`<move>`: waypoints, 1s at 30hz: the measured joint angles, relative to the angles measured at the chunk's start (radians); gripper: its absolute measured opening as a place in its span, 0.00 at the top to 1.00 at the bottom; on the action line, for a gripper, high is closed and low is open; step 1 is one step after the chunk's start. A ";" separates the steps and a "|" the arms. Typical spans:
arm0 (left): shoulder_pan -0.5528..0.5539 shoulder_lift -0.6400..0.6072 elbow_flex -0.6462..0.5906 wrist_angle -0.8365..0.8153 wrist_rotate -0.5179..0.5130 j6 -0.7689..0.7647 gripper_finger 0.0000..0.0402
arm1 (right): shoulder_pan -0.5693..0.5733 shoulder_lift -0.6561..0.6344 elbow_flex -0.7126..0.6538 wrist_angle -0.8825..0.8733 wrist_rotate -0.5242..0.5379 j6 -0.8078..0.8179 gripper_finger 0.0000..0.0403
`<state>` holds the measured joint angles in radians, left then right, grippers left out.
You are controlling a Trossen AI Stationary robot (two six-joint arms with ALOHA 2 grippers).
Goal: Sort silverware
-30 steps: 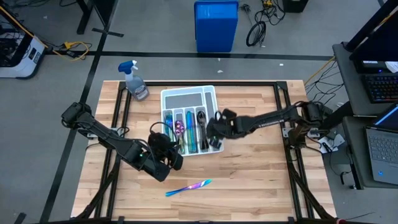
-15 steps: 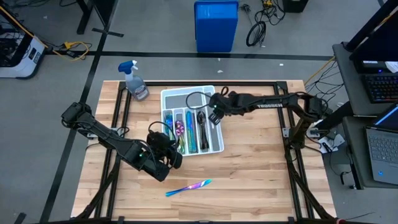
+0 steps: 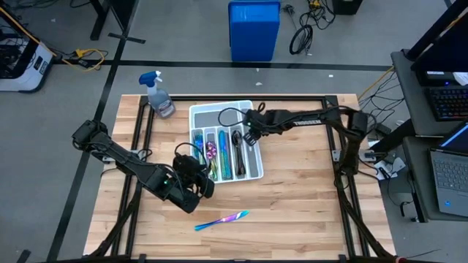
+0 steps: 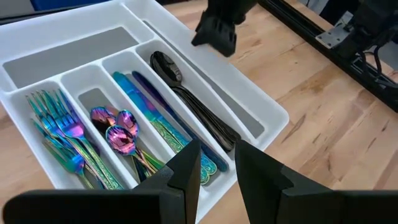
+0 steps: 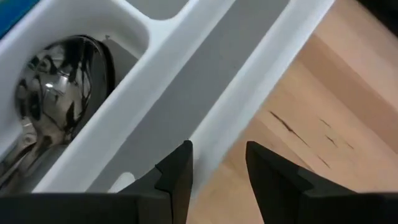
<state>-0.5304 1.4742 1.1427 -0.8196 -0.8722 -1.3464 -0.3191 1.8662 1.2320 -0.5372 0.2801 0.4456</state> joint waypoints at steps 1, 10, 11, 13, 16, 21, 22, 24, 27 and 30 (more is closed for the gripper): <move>0.000 0.000 0.000 0.000 0.000 0.000 0.79 | -0.002 0.008 0.000 0.004 -0.001 -0.006 0.67; 0.000 0.000 0.000 0.002 0.008 0.000 0.79 | -0.041 0.063 0.005 -0.002 0.000 -0.020 0.84; 0.000 0.000 0.000 0.002 0.008 0.000 0.79 | -0.041 0.062 0.004 -0.006 0.006 -0.020 0.87; 0.000 0.000 0.000 0.002 0.008 0.000 0.79 | -0.046 0.054 0.003 -0.016 0.009 -0.019 0.94; 0.000 0.000 0.000 0.001 0.009 0.000 0.79 | -0.061 0.047 0.002 -0.048 0.012 -0.020 0.98; -0.002 0.000 0.000 0.001 0.009 0.001 0.79 | -0.089 0.044 0.002 -0.103 0.014 -0.023 0.97; -0.002 0.000 0.000 0.001 0.009 0.001 0.79 | -0.092 0.044 0.002 -0.105 0.014 -0.022 0.97; -0.002 0.000 0.000 0.002 0.009 0.016 0.79 | -0.101 0.043 0.002 -0.105 0.008 -0.018 0.98; -0.002 0.000 0.000 0.002 0.008 0.026 0.79 | -0.116 0.038 0.002 -0.105 -0.008 0.005 0.99; -0.002 0.000 0.000 0.003 0.008 0.024 0.79 | -0.132 0.029 0.000 -0.106 -0.022 0.048 1.00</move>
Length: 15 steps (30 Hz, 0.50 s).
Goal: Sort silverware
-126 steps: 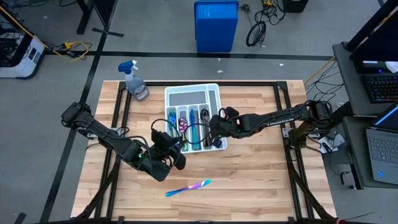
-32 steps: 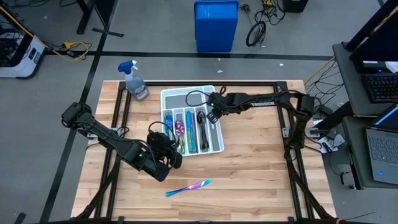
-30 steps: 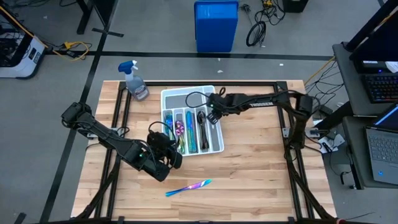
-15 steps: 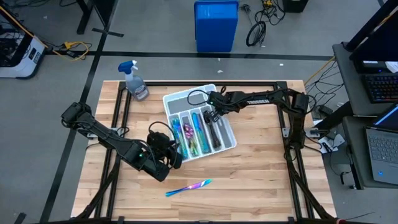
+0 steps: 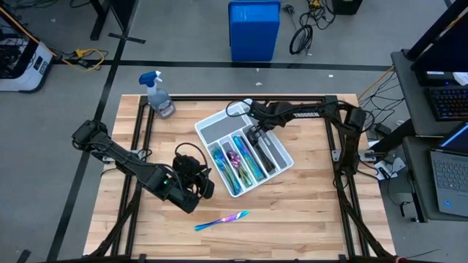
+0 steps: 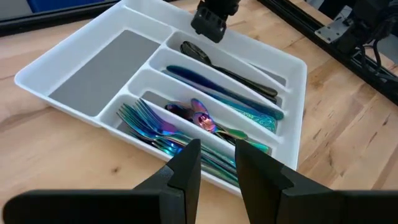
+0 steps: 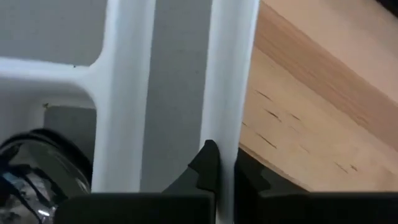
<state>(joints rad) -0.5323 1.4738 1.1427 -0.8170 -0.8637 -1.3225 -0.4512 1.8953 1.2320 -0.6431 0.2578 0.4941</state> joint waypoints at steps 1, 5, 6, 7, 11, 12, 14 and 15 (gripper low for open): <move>0.000 0.000 0.000 0.000 0.000 -0.001 0.79 | -0.004 -0.003 -0.001 -0.005 0.000 0.020 1.00; 0.000 0.000 0.000 0.000 0.000 -0.004 0.79 | -0.019 -0.020 -0.005 -0.021 0.001 0.093 1.00; 0.000 0.000 0.000 0.000 0.000 -0.003 0.79 | -0.021 -0.024 -0.005 -0.020 0.001 0.110 1.00; 0.000 0.000 0.000 0.000 0.000 0.000 0.79 | -0.023 -0.028 -0.005 -0.019 0.001 0.126 1.00; 0.000 0.000 0.000 0.000 0.012 0.001 0.79 | -0.035 -0.035 -0.005 -0.015 -0.020 0.195 1.00; 0.000 0.000 0.000 0.000 0.019 0.002 0.79 | -0.042 -0.035 -0.005 -0.012 -0.038 0.209 1.00; 0.000 0.000 0.000 0.001 0.027 0.002 0.79 | -0.057 -0.035 -0.005 -0.007 -0.074 0.238 1.00; 0.000 0.000 0.000 0.003 0.029 0.002 0.79 | -0.062 -0.035 -0.005 -0.007 -0.085 0.252 1.00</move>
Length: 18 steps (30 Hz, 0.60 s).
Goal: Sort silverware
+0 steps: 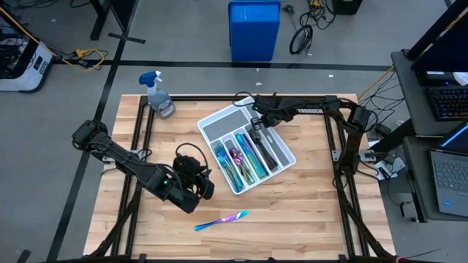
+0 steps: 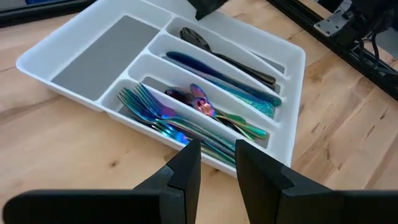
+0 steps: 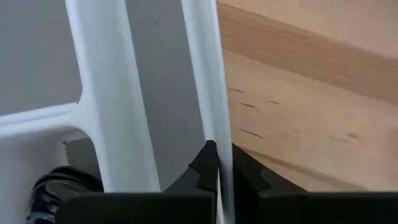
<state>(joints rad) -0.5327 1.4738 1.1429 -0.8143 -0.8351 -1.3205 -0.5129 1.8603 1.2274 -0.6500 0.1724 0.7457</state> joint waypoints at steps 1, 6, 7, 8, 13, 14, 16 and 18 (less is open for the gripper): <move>0.000 0.000 0.000 0.001 0.001 0.000 0.79 | -0.005 0.000 0.000 -0.001 -0.012 0.012 1.00; 0.000 0.000 0.000 0.006 0.011 0.009 0.79 | -0.025 0.000 0.000 -0.016 -0.048 0.090 1.00; 0.000 0.000 0.000 0.011 0.019 0.026 0.79 | -0.028 0.000 0.000 -0.021 -0.049 0.108 1.00; 0.000 0.000 0.000 0.022 0.024 0.045 0.79 | -0.030 -0.001 0.000 -0.025 -0.052 0.126 1.00; -0.001 0.000 0.000 0.051 0.050 0.106 0.79 | -0.036 -0.002 0.002 -0.026 -0.063 0.199 1.00; -0.001 0.000 0.000 0.050 0.054 0.107 0.79 | -0.036 -0.002 0.002 -0.026 -0.064 0.215 1.00; -0.003 0.000 0.000 0.049 0.063 0.111 0.79 | -0.036 -0.002 0.002 -0.023 -0.067 0.254 1.00; -0.008 0.000 0.000 0.050 0.072 0.129 0.79 | -0.036 -0.002 0.002 -0.018 -0.068 0.281 0.99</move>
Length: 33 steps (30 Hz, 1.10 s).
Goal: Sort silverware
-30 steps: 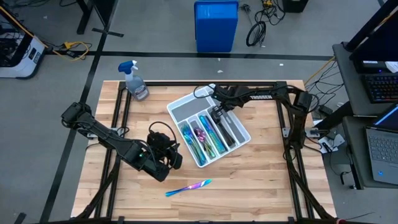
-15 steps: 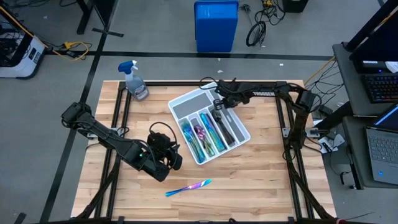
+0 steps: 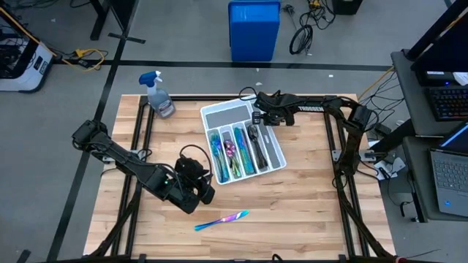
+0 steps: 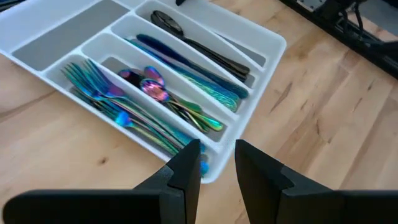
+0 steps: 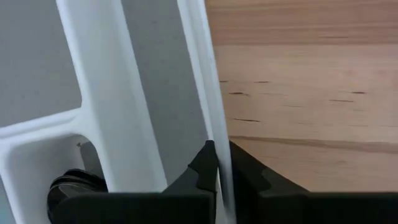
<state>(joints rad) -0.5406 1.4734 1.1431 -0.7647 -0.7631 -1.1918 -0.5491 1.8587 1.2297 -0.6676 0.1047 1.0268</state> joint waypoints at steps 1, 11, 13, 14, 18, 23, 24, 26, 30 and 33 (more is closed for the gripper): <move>-0.002 0.000 0.000 0.000 0.004 0.003 0.79 | 0.000 0.000 0.001 0.002 0.000 0.009 0.99; -0.025 0.000 0.000 0.000 0.008 0.028 0.79 | 0.026 -0.001 0.002 -0.027 -0.003 0.049 0.97; -0.032 0.000 0.000 0.000 0.008 0.028 0.79 | 0.028 -0.002 0.002 -0.033 -0.003 0.064 0.97; -0.035 0.000 0.000 0.000 0.008 0.028 0.79 | 0.028 -0.002 0.002 -0.035 -0.004 0.063 0.97; -0.051 0.000 0.000 0.000 0.008 0.027 0.79 | 0.040 -0.002 0.002 -0.038 0.005 0.004 0.96; -0.063 0.000 0.000 0.000 0.008 0.027 0.79 | 0.040 -0.004 0.004 -0.080 0.009 -0.062 0.89; -0.063 0.000 0.000 0.000 0.008 0.027 0.79 | 0.040 -0.004 0.004 -0.080 0.008 -0.076 0.86; -0.063 0.000 0.000 0.000 0.008 0.027 0.79 | 0.040 -0.004 0.004 -0.076 0.009 -0.093 0.81; -0.062 0.000 0.000 0.000 0.008 0.027 0.79 | 0.044 -0.017 0.004 -0.060 0.025 -0.143 0.71; -0.064 0.000 0.000 0.000 0.008 0.026 0.79 | 0.060 -0.063 0.004 -0.062 0.071 -0.202 0.65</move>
<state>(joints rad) -0.6046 1.4734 1.1431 -0.7650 -0.7555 -1.1653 -0.4893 1.7962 1.2335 -0.7291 0.1753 0.8251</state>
